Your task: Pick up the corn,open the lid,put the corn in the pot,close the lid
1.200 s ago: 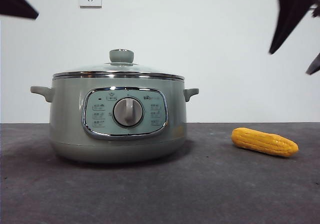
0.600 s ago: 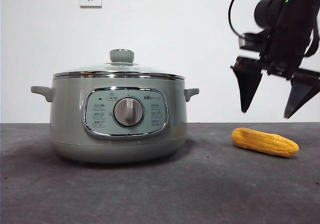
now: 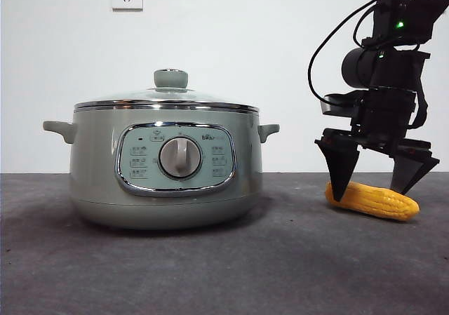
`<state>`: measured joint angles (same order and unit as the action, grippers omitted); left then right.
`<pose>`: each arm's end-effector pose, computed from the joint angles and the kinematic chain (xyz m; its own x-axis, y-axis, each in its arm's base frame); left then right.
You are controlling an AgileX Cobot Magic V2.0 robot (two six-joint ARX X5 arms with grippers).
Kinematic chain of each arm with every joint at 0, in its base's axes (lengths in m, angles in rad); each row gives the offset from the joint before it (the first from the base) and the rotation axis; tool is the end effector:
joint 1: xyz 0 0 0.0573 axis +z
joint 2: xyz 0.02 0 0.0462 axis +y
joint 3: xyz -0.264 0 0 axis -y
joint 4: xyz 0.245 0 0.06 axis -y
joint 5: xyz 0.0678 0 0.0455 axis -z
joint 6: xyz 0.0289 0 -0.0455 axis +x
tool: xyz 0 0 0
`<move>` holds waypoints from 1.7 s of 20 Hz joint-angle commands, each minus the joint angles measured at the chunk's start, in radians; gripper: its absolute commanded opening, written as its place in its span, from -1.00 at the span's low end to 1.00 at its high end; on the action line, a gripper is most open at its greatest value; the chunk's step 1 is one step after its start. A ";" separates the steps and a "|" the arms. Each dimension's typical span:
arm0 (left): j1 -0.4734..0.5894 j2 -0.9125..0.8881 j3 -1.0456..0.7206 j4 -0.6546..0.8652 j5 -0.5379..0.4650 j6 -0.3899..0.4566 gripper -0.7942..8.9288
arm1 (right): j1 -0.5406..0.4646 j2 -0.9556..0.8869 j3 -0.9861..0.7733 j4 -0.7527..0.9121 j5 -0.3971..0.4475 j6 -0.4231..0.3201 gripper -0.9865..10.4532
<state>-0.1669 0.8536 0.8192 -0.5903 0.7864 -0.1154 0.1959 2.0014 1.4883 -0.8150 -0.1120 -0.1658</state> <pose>0.1593 -0.0476 0.3024 0.4474 -0.7932 -0.4131 0.6126 0.6084 -0.5046 0.3881 0.0803 0.1817 0.2125 0.1561 -0.9646 -0.3739 0.9250 0.0673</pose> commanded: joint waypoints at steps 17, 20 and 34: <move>-0.019 0.240 0.238 -0.116 -0.100 0.065 -0.83 | 0.007 -0.244 0.001 -0.225 -0.004 0.095 -0.86; -0.050 0.346 0.396 -0.208 -0.237 0.096 -0.45 | 0.012 -0.386 0.001 -0.286 -0.004 0.104 -0.86; -0.280 0.898 1.017 -0.486 -0.676 0.199 0.55 | 0.175 -0.792 0.001 -0.555 0.000 0.195 -0.86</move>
<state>-0.4450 1.7401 1.8362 -1.0756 0.1143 0.0681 0.3683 1.2118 1.4887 -1.3529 -0.1112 0.0101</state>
